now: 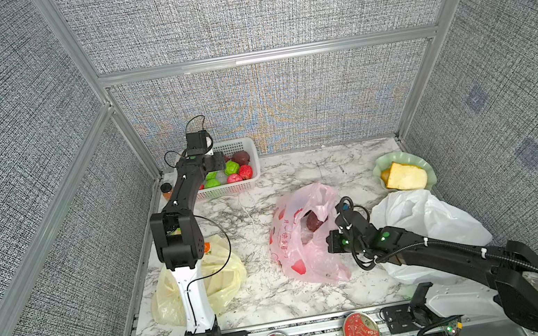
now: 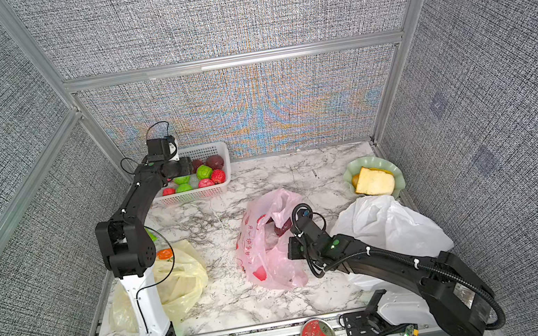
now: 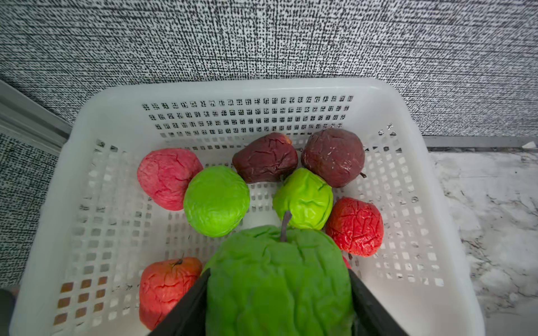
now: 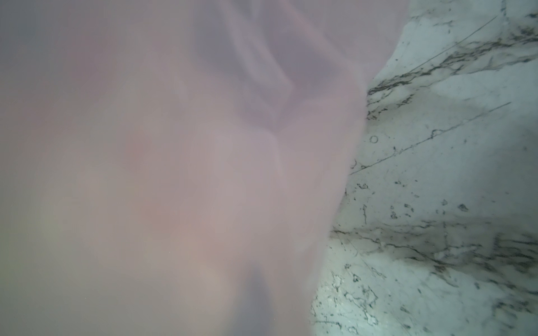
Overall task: Untie the knot of a plastic bag & take out the apple
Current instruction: Place the apple in the basket.
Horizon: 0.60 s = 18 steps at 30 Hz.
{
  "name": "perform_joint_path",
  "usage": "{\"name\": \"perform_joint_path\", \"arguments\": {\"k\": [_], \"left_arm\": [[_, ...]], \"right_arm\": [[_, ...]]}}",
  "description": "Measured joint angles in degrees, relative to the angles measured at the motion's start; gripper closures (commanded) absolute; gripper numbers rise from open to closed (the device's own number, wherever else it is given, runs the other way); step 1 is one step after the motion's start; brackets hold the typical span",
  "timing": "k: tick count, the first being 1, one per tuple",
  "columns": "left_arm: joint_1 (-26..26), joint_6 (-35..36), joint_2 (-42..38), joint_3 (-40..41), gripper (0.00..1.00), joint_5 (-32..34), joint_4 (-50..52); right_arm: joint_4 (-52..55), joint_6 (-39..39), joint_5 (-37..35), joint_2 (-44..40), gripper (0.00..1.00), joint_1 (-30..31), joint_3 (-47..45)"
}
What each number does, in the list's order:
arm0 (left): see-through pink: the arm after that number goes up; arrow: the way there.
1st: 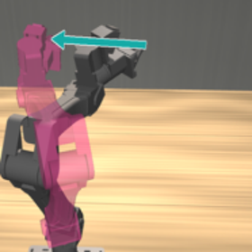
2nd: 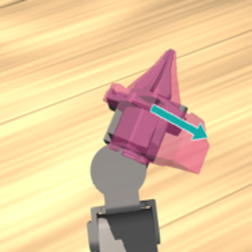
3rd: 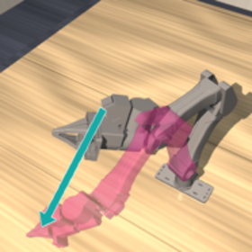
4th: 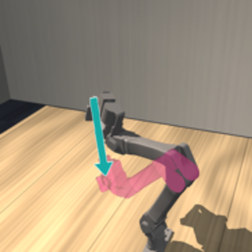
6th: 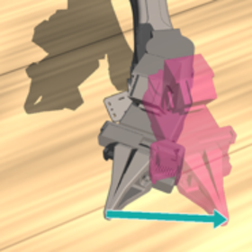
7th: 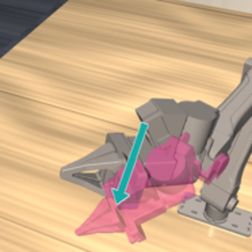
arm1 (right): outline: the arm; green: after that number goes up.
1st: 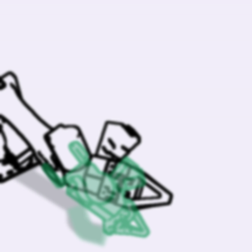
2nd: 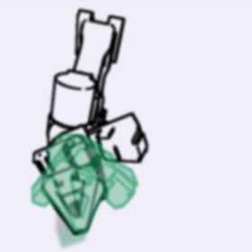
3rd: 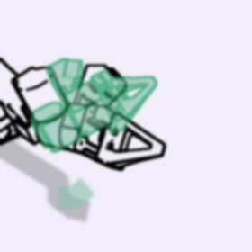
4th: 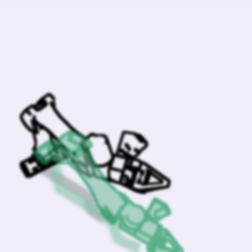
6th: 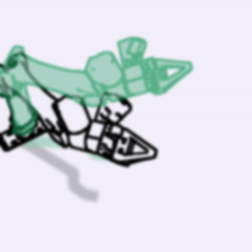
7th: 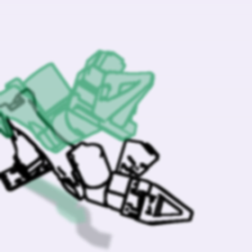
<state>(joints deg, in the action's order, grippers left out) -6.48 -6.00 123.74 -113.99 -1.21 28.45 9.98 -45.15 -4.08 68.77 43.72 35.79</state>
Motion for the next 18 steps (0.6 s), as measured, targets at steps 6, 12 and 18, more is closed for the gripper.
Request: {"name": "perform_joint_path", "arguments": {"k": [6,12,18], "left_arm": [[0.26,0.66,-0.98,0.42,0.26,1.77,0.07],[0.26,1.9,-4.26,2.08,0.24,2.75,0.33],[0.26,2.69,-7.19,2.64,0.24,2.64,1.38]], "right_arm": [[0.02,-0.13,0.02,-0.11,1.0,0.0,-0.11],[0.04,-0.07,0.04,-0.48,1.0,-0.09,-0.11],[0.11,-0.13,0.02,-1.6,1.0,-0.07,-0.11]]}}
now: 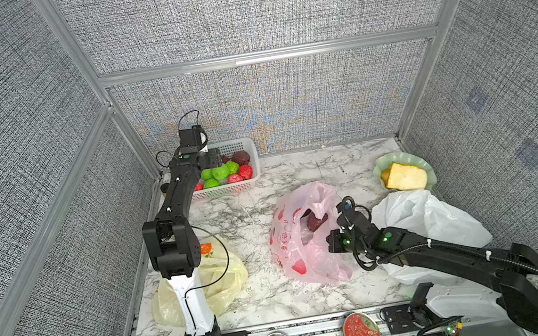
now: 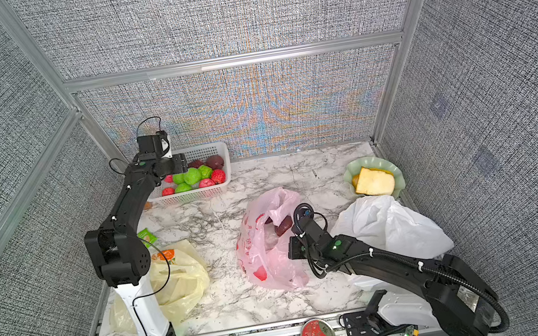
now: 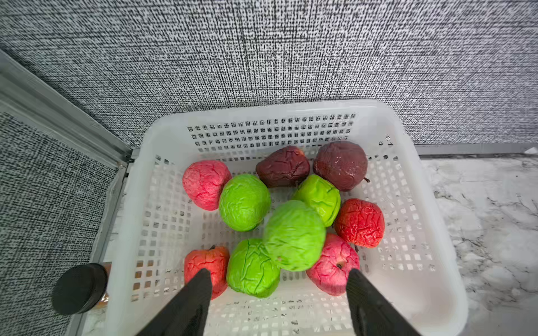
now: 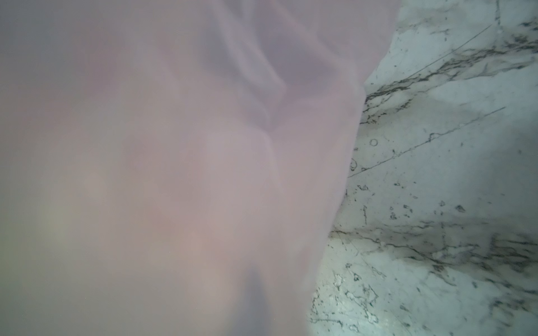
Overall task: Untie the knot of a plastic bag & take out the apple
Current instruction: Place the apple in the basket, then pick up the apple from the plastic bag.
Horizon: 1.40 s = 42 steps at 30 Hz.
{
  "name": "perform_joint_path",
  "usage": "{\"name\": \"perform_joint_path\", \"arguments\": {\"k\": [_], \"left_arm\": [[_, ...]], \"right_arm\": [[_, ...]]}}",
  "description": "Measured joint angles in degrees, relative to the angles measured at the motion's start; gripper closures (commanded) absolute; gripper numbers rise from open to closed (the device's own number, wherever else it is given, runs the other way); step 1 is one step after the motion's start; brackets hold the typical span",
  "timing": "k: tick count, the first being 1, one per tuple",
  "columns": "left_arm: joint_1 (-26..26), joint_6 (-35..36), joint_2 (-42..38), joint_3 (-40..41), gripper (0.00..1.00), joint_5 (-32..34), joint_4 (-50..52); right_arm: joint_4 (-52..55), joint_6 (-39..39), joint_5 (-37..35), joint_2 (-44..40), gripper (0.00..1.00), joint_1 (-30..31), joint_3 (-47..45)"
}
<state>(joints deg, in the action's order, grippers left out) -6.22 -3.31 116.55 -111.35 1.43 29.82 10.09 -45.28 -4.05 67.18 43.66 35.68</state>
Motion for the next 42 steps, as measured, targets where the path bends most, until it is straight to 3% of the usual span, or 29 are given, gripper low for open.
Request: {"name": "perform_joint_path", "arguments": {"k": [7,15,20,29,35,42], "left_arm": [[-0.22,-0.52,-9.29,7.21,0.29,-9.81,-0.37],[-7.15,-4.35,-27.28,32.94,0.33,-17.57,-7.74],[-15.21,-5.95,-36.79,45.29,0.35,-17.92,-12.07],[-33.81,-7.45,-49.68,58.55,0.38,-17.27,-18.36],[-45.22,-9.4,-51.58,62.55,0.39,-15.43,-23.28],[-49.2,-11.58,-42.36,62.01,0.46,-12.85,-27.26]], "right_arm": [[0.5,0.15,-0.02,-1.05,1.0,0.0,0.0],[0.48,0.39,-0.15,-2.19,1.0,-0.07,-0.68],[0.31,0.81,-0.13,-1.97,1.0,-0.07,-0.68],[-1.66,0.74,1.55,1.4,1.0,-0.07,-0.26],[-3.85,0.07,3.28,3.54,1.0,-0.09,0.24],[-4.7,-0.85,4.61,4.15,1.0,-0.09,0.24]]}}
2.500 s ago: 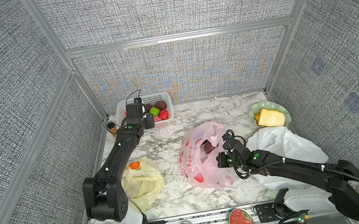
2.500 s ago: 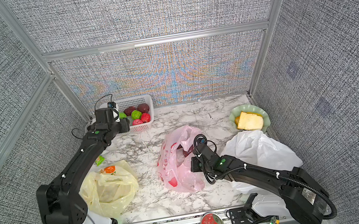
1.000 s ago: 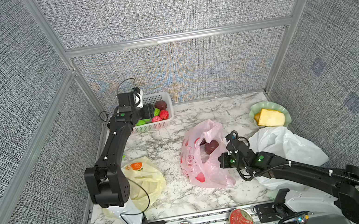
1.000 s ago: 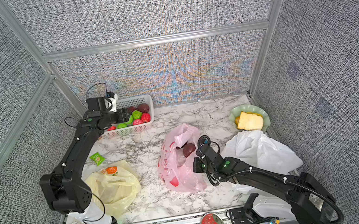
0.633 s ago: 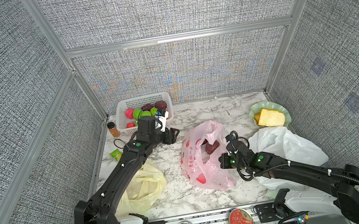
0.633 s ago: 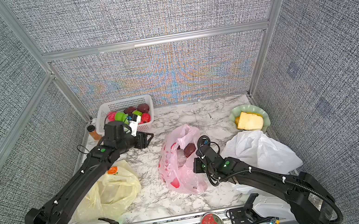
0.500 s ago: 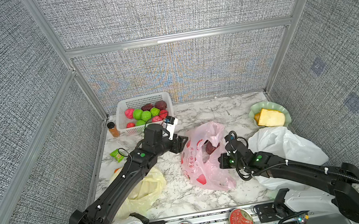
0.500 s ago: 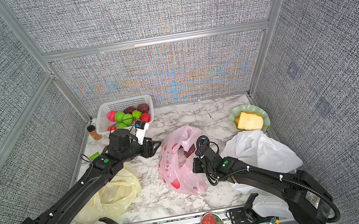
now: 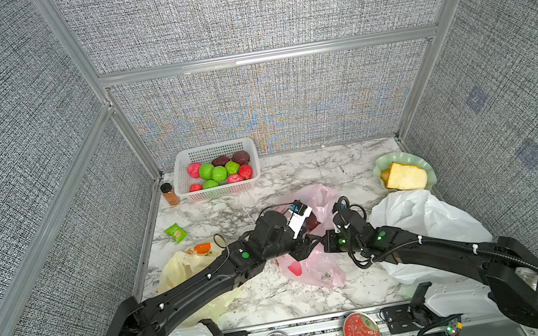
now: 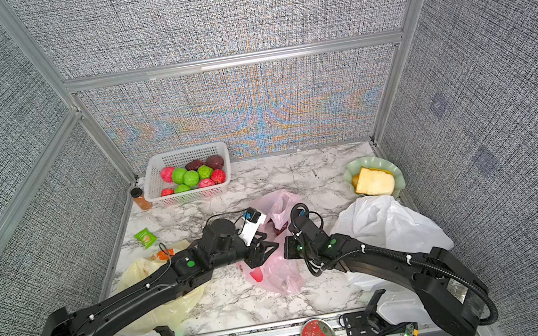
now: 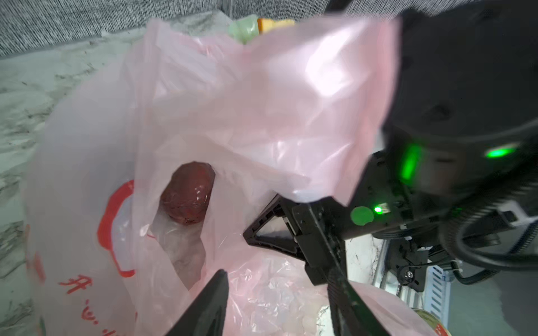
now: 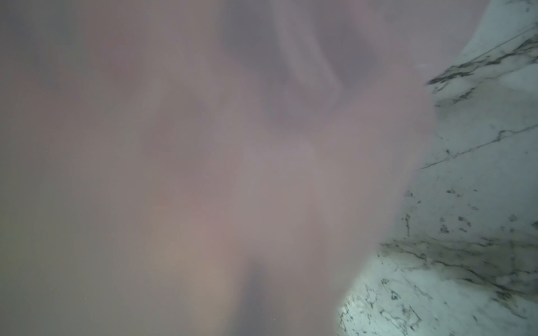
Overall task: Untie the knot of a plastic bag & take out the apple
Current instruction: Pick up the apple from the plastic bag.
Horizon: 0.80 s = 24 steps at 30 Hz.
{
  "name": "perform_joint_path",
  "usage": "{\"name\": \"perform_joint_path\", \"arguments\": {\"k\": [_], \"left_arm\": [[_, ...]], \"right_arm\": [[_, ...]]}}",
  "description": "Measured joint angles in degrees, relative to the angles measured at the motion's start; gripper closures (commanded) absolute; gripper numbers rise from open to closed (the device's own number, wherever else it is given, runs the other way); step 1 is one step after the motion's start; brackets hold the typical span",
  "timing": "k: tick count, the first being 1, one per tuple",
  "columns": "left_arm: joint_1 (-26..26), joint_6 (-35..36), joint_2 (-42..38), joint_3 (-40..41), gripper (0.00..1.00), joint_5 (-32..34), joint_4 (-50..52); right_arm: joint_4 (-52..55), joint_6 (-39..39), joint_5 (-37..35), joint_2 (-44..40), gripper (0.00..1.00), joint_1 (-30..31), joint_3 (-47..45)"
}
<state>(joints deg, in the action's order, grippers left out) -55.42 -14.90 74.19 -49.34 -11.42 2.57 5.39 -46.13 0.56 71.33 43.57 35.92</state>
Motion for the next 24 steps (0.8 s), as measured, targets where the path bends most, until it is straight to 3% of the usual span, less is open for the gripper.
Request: {"name": "perform_joint_path", "arguments": {"k": [9,18,24], "left_arm": [[0.07,-9.27,15.26,-5.92,0.52,9.73,-1.07],[0.83,-14.23,30.82,-18.47,0.49,13.0,2.89],[6.38,-17.07,32.11,-18.08,0.47,13.81,3.93]], "right_arm": [[0.33,-0.59,0.33,-4.11,1.0,0.0,-1.88],[1.62,-1.16,0.26,-6.8,1.0,0.02,-4.17],[2.51,-1.16,0.26,-7.82,1.0,0.04,-4.63]]}}
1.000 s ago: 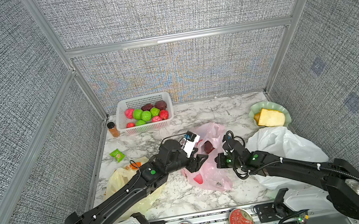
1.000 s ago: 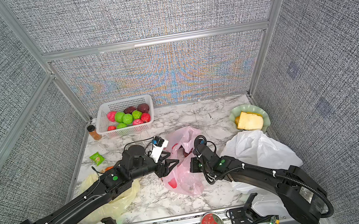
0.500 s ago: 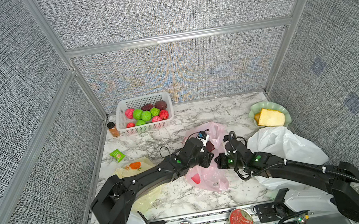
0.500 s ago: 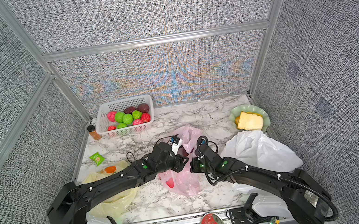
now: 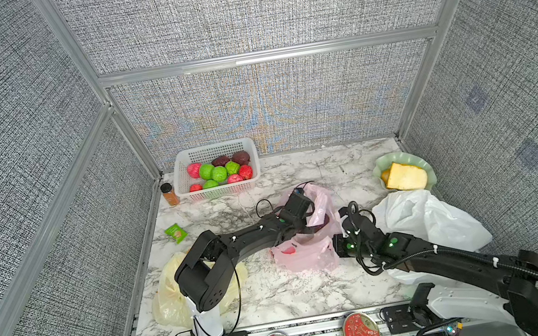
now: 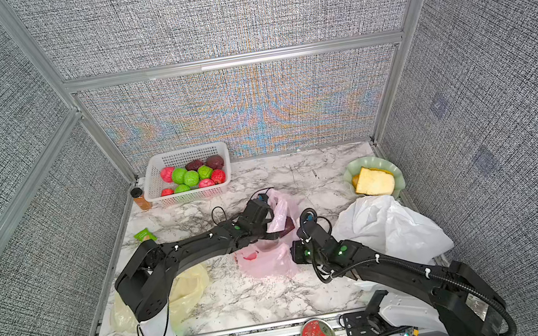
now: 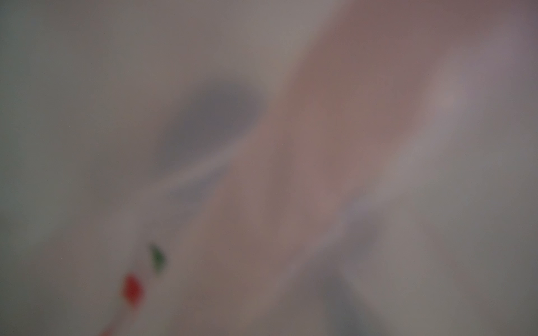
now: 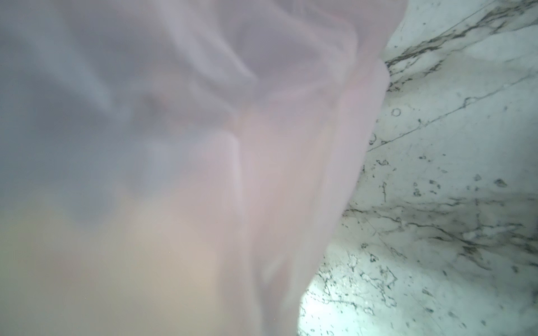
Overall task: Untie the knot of a plastic bag & take out the apple
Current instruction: Pick up the apple from the plastic bag.
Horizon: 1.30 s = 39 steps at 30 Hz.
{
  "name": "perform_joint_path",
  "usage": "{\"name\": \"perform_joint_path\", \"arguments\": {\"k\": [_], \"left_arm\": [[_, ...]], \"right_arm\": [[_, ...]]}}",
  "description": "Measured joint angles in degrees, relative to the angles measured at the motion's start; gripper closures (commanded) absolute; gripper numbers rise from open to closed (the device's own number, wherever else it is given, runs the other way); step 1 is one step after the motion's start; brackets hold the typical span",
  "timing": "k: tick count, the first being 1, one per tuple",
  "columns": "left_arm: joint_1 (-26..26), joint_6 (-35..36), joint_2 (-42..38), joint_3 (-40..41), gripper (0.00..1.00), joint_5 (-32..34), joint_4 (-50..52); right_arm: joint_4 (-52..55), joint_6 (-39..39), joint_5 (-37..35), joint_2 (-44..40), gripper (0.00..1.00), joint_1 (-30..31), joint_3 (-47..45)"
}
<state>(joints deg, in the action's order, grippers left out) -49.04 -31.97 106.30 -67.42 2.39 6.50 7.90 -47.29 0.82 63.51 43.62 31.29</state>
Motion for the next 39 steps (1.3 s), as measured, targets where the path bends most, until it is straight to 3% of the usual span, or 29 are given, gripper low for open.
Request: {"name": "perform_joint_path", "arguments": {"k": [9,15,22,31,39], "left_arm": [[6.05,0.76,-3.02,4.48,0.43,1.27,-0.57],[5.42,4.66,-5.77,5.64,0.43,-0.74,-2.49],[1.81,12.68,-10.62,9.84,0.41,-8.07,-10.25],[-0.11,17.05,-3.76,4.96,0.38,-12.9,-15.15],[-1.7,17.53,1.81,0.83,0.3,-9.62,-14.29]], "right_arm": [[3.02,0.0,-1.38,-2.67,1.0,0.0,-0.37],[3.21,-0.22,-1.97,-2.34,1.0,0.07,-0.74],[3.39,0.11,-2.23,-1.18,1.0,0.15,0.24],[3.52,0.5,-2.43,-1.84,1.0,0.22,-0.31],[3.87,1.38,-2.43,-1.07,1.0,0.22,0.04]]}}
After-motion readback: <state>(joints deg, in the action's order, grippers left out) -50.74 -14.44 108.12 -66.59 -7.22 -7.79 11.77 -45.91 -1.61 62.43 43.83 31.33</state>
